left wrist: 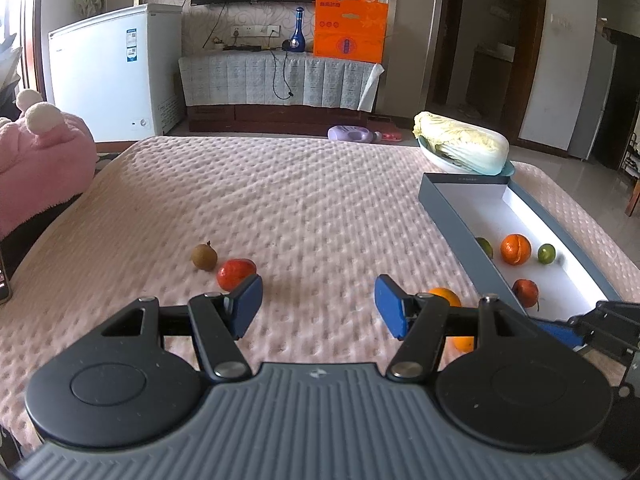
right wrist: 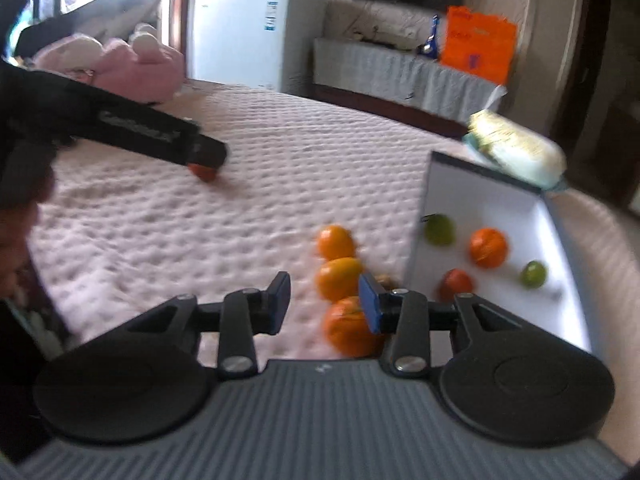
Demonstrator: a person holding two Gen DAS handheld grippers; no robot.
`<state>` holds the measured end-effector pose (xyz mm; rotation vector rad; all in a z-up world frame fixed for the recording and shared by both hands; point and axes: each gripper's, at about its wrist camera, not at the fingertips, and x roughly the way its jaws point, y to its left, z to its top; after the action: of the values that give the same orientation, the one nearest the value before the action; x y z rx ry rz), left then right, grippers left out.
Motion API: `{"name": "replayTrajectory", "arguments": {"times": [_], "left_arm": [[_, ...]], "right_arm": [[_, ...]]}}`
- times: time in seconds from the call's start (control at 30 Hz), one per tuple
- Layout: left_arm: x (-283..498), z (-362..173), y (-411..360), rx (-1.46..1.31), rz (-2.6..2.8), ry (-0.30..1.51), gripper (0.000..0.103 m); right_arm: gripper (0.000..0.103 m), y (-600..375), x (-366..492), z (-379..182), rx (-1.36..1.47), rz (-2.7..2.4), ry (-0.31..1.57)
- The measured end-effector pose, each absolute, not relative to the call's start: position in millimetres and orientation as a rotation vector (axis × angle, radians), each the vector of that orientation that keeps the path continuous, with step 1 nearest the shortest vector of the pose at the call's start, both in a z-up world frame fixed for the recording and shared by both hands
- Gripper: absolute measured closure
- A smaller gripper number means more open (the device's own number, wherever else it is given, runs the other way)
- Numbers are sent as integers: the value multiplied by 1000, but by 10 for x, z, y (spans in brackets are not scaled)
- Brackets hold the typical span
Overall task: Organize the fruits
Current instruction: 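Grasp the large orange on the bedspread with the right tool, then carry the orange toward the box with the right tool while the left tool grasps a yellow orange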
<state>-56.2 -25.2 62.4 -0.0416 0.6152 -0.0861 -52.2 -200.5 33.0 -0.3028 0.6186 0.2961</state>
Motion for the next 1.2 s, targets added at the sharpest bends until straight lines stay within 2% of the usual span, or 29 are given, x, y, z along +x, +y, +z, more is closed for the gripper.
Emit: {"name": "replayTrajectory", "arguments": {"times": [0.3,0.53,0.67,0.87,1.2], "left_arm": [[-563,624,-312,-39,-111,610,35],[-555,599,-261,-37,-94,619,35],[-535,580,-261,-34,-98,633,35],[-527,518,-397,-2,-139,652,35],[-620,386,-909,99,-301,657,35]], "right_arm": [[61,-1719,-543,8,-691,244,623],[66,-1782,-486,119,-629,275,642],[66,-1946,-490,302,-368,342,633],[66,-2677,-274,541,270,353,592],[65,-2933,-261,639,388,295,521]]}}
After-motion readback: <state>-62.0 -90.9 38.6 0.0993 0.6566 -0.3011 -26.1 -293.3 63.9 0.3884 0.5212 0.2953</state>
